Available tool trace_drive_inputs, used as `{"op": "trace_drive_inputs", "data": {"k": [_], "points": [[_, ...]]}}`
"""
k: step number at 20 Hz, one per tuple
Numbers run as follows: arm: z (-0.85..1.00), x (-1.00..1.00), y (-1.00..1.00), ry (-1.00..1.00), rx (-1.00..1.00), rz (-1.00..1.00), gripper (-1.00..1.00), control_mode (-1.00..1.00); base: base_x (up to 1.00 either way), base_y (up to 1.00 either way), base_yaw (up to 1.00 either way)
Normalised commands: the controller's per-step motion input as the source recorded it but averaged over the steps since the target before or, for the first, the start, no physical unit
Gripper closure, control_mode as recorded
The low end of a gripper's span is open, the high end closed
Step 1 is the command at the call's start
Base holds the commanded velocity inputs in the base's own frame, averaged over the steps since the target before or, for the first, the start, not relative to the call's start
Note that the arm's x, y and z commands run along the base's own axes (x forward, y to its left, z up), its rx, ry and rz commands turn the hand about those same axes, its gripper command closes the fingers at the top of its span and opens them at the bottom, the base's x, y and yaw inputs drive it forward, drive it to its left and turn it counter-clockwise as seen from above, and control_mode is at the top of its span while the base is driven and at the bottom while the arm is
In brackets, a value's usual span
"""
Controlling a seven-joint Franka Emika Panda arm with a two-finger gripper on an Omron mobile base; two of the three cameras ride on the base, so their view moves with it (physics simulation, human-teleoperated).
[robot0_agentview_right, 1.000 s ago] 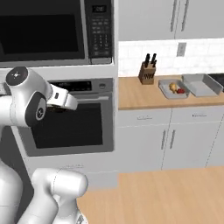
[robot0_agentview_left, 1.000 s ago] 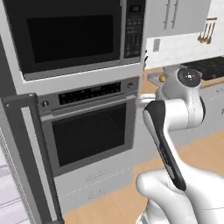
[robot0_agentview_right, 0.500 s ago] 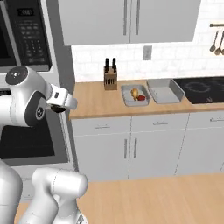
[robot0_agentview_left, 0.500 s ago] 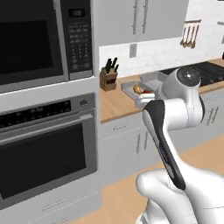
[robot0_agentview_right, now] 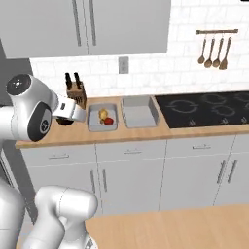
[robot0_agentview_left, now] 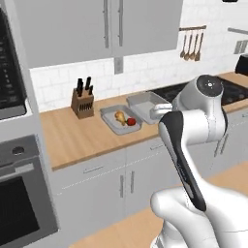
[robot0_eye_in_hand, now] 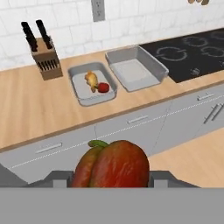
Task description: Place one bell pepper and one chicken drumstick in each tupperware on the nearby counter, to pack two identical lunches.
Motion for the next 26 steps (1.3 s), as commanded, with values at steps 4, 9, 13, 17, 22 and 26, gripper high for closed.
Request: {"op": "trace_drive_inputs", "data": {"k": [4,9,13,17,22,26], "points": [[0.0,0.0,0.0,0.0,0.0,0.0,1.0,1.0,1.0,-1.0,0.07],[0.0,0.0,0.0,0.0,0.0,0.0,1.0,1.0,1.0,-0.97,0.18],[0.0,0.0,0.0,0.0,0.0,0.0,1.0,1.0,0.98,-0.6,0.31],[-0.17,0.09,0.01,0.06,0.01,0.09,1.0,-1.0,0.49,-0.05,0.29],[-0.78,0.1,0.34,0.18,0.0,0.3,1.0,-1.0,0.0,0.0,0.0],[-0.9,0.41,0.34,0.13,0.0,0.23,1.0,-1.0,0.0,0.0,0.0]]}}
